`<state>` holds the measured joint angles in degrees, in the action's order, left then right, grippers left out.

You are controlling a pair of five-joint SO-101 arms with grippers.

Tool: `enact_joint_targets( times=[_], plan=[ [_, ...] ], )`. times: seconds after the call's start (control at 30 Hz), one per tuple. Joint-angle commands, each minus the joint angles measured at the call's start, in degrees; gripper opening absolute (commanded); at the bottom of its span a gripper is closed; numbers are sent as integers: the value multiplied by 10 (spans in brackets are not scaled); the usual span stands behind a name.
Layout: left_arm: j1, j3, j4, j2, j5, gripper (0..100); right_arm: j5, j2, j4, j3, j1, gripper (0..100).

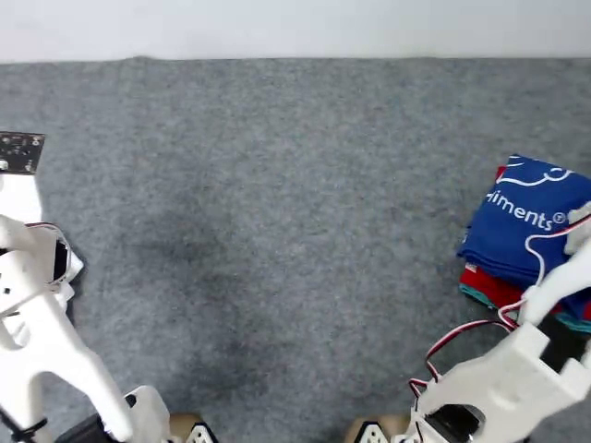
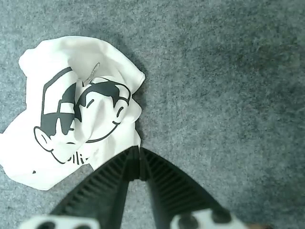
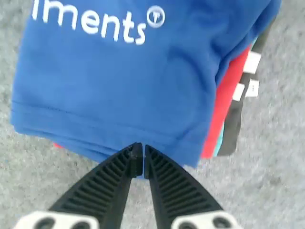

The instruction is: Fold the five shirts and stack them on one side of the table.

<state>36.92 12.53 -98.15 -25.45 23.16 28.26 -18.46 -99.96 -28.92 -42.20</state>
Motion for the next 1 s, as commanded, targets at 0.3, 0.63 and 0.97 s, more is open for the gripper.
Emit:
enact_joint_targets(
  times=[0.3, 0.63, 0.97],
  plan=[
    [25, -2, -2, -6, 60, 5, 5, -10, -29, -4, -80, 9],
    [165, -2, -1, -6, 151, 5, 3, 157, -17, 102, 36, 9],
    [183, -1, -2, -6, 162, 5, 2, 109, 150, 340, 51, 9]
  ],
)
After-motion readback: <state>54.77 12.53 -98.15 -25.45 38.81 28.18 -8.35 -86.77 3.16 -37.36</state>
